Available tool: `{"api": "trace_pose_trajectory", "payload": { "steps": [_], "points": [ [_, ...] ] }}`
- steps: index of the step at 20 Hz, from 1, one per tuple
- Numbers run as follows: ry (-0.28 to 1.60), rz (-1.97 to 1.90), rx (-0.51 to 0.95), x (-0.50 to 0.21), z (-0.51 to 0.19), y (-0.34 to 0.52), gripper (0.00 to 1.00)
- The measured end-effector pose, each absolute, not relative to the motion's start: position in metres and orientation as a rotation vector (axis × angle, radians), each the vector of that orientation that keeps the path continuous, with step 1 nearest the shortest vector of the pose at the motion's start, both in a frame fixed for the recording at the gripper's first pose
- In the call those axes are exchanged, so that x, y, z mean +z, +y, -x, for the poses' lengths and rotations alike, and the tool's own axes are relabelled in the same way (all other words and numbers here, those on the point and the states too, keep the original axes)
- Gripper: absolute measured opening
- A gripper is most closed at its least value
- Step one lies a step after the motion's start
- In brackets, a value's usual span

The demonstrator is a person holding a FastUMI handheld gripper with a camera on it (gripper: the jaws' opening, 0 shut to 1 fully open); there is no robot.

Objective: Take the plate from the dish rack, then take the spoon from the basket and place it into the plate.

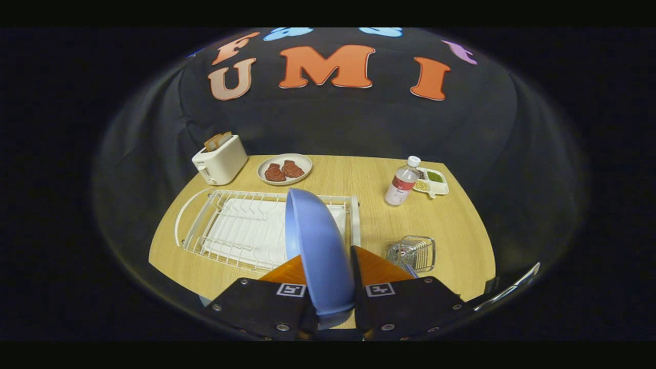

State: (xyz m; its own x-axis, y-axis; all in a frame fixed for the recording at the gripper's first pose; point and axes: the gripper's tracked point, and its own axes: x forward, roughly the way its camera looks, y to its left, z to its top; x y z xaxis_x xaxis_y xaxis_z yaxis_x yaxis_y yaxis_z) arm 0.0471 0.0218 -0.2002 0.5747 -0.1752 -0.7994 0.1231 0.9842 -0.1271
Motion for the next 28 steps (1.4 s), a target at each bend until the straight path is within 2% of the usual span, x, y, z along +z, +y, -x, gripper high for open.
{"api": "trace_pose_trajectory", "payload": {
  "steps": [10, 17, 25, 26, 28],
  "points": [
    [1.031, -0.169, -0.069, -0.262, 0.046, 0.006, 0.28],
    [1.042, -0.324, -0.021, -0.314, 0.071, 0.016, 0.28],
    [1.007, -0.445, 0.020, -0.342, 0.076, 0.031, 0.29],
    [1.016, -0.428, 0.011, -0.348, 0.078, 0.029, 0.30],
    [1.037, -0.403, -0.005, -0.357, 0.082, 0.025, 0.40]
  ]
}}
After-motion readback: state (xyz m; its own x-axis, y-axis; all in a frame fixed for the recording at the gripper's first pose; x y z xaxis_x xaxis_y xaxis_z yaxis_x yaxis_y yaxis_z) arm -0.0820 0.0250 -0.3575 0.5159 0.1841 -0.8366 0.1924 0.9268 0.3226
